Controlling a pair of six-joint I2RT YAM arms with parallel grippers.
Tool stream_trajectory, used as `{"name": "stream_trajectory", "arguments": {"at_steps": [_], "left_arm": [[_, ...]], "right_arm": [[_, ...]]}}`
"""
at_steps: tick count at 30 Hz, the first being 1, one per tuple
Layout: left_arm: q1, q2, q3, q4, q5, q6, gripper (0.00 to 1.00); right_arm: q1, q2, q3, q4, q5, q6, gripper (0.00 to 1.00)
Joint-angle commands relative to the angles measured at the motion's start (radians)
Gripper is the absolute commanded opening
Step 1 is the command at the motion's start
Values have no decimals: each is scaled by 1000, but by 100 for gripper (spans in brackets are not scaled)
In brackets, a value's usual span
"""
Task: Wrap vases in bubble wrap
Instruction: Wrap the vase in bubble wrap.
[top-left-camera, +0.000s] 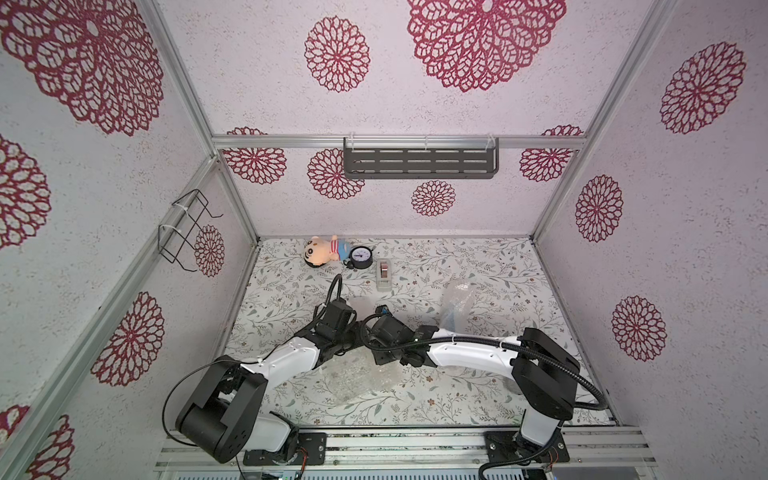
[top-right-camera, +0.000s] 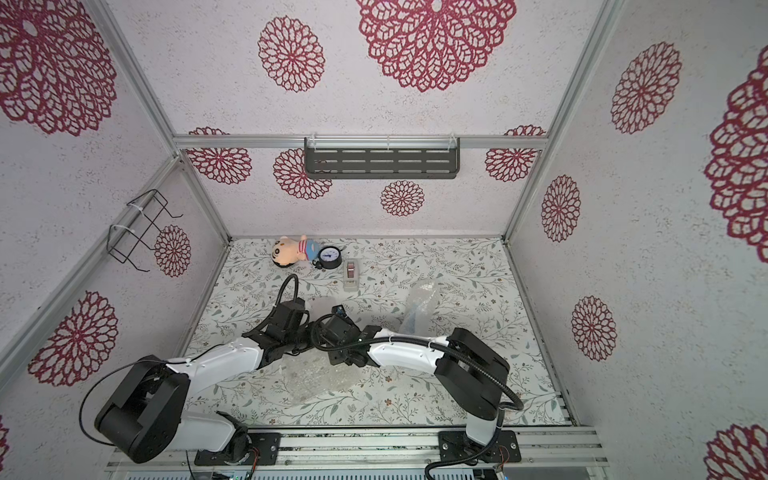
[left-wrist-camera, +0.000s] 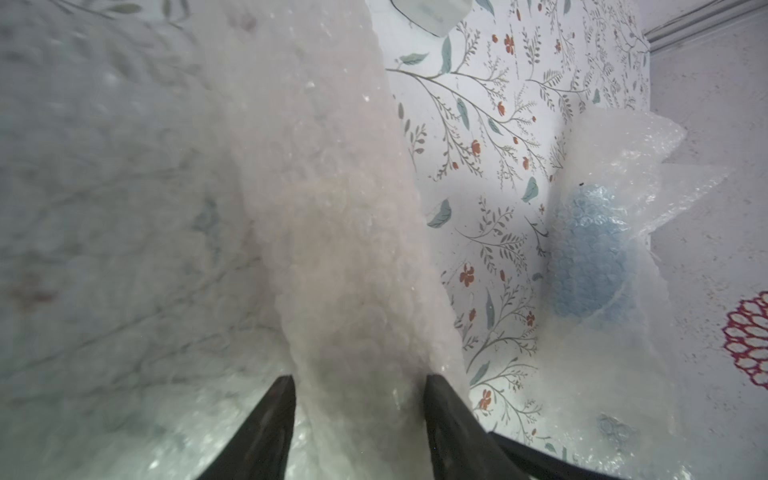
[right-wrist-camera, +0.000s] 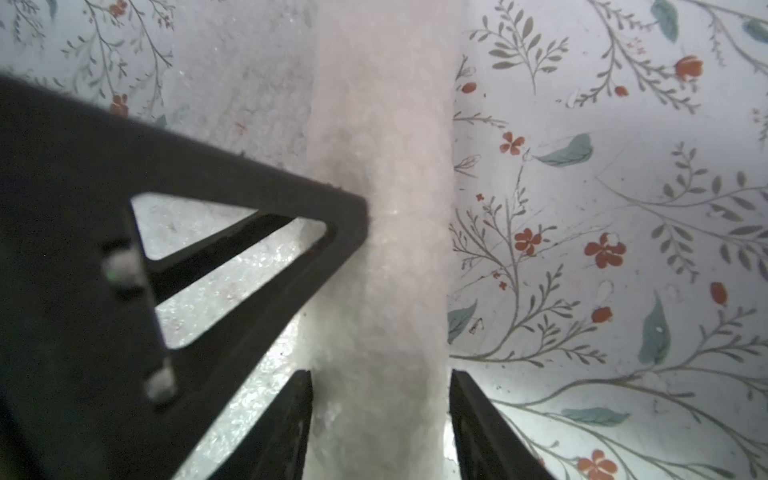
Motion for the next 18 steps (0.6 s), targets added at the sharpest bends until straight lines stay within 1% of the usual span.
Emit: {"name": "stream_trajectory", "arguments": {"at_steps": [1,4,8,11,18], "left_arm": [[47,-40,-95,-157,-115,7,52],[74,-63,-130,-132,-90,-8,51],[86,-63,-146,-93,-52,-16,51],[89,-61,-138,-86,-37,-18,50],[104,-118,-119,-107,-23,-5,50]], "right_arm": [[-7,-84,-4,-8,-18,3,63],[-23,-78,-11,-4,-29,16,63],[-32,-20,27,-7,-55,11,59],[-32,21,54,-3,-75,11,55],[-21,72,71,13,-101,14,52]]}}
